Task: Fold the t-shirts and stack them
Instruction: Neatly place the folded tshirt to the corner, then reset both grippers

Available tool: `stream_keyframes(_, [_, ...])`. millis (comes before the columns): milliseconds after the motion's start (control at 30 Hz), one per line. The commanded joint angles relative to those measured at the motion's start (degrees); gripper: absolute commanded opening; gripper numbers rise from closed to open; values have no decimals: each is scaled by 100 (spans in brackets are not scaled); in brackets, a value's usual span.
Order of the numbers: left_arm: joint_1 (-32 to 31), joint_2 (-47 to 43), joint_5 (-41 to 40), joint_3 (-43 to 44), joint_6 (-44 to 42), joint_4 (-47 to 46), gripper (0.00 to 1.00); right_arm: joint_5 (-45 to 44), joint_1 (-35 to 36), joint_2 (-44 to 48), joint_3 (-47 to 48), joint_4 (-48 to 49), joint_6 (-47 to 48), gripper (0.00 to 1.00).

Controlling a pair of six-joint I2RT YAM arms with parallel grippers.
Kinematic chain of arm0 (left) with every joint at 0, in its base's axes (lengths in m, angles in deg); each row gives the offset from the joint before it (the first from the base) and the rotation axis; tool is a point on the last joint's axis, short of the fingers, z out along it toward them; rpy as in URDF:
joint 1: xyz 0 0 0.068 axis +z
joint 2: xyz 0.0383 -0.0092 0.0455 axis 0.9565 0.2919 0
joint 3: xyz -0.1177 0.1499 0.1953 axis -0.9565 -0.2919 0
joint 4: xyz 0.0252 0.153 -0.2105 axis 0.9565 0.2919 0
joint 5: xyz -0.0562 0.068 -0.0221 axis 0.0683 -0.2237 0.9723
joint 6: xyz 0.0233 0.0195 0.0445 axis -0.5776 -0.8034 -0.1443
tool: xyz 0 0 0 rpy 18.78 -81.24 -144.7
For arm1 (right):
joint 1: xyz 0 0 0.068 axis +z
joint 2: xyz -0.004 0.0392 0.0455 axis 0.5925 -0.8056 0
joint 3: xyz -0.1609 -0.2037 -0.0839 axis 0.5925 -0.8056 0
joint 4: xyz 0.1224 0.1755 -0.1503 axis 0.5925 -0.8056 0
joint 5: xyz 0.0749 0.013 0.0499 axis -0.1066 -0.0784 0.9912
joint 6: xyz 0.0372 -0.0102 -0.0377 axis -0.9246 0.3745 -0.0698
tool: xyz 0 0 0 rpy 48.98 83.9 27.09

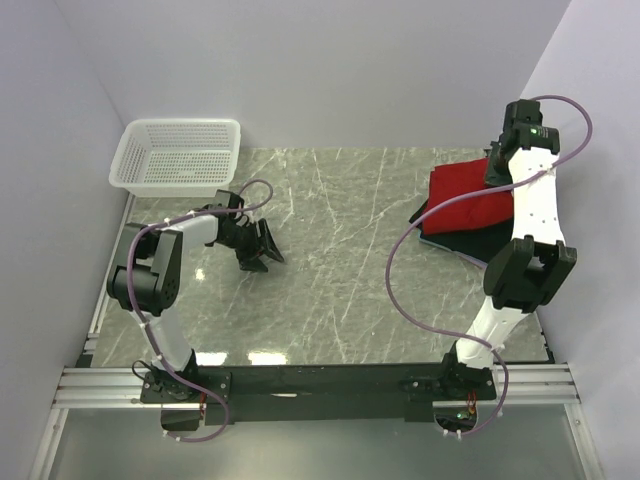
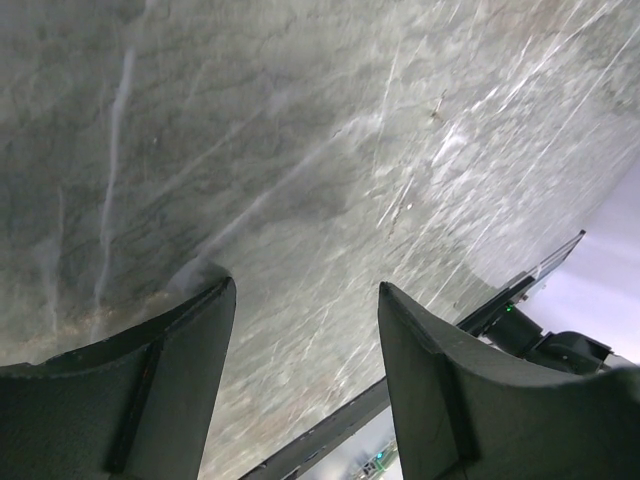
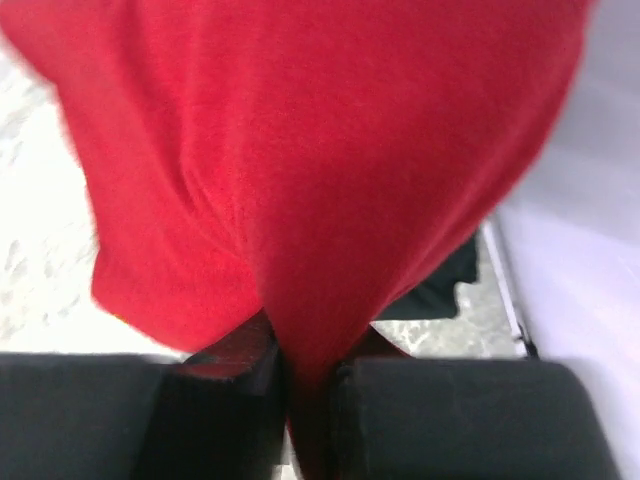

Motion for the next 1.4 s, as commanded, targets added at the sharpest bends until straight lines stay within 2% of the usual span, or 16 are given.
stream_keyframes(0, [-32, 4, -650, -185, -307, 401, 67, -942, -128, 38, 26, 228, -161, 48])
stream_keyframes(33, [-32, -22, -615, -176, -298, 410, 67, -1075, -137, 29, 0, 219, -196, 65])
stream_keyframes(67, [-32, -83, -623, -167, -298, 418, 67, -1180, -146, 29, -44, 176, -249, 78])
stream_keyframes(100, [-32, -110, -615, -149, -289, 427, 67, -1347, -146, 47, -71, 140, -345, 87])
stream_keyframes(133, [-32, -197, -614, -132, -280, 453, 68, -1418, -146, 55, -106, 131, -381, 88])
stream_keyframes(367, [-32, -725, -649, -70, -149, 471, 70, -1419, -120, 546, -571, 139, -627, 89])
stream_keyframes(567, [-32, -1339, -799, 88, -34, 498, 71, -752, 47, 1144, -966, 254, -689, 89])
stream_keyframes(733, [-32, -1980, -1149, 299, 158, 568, 72, -514, 731, 1689, -1511, 421, -750, 90])
stream_keyframes(867, [-32, -2579, -1475, 317, 343, 515, 73, -14, 1390, 2453, -2416, 955, -978, 90])
stream_keyframes(933, [-32, -3008, -1642, 273, 457, 419, 73, 504, 1628, 2761, -2820, 1228, -1268, 90])
stream_keyframes(1133, [-32, -4256, -2318, -35, 555, 252, 77, 1691, 2463, 4087, -4718, 2661, -2296, 90])
stream_keyframes(1267, [-32, -4934, -2846, -228, 564, 348, 83, 1789, 3034, 4432, -5676, 3285, -2596, 90])
stream_keyframes(1367, [-32, -5313, -3092, -325, 546, 375, 88, 1684, 3299, 4520, -6020, 3453, -2535, 89])
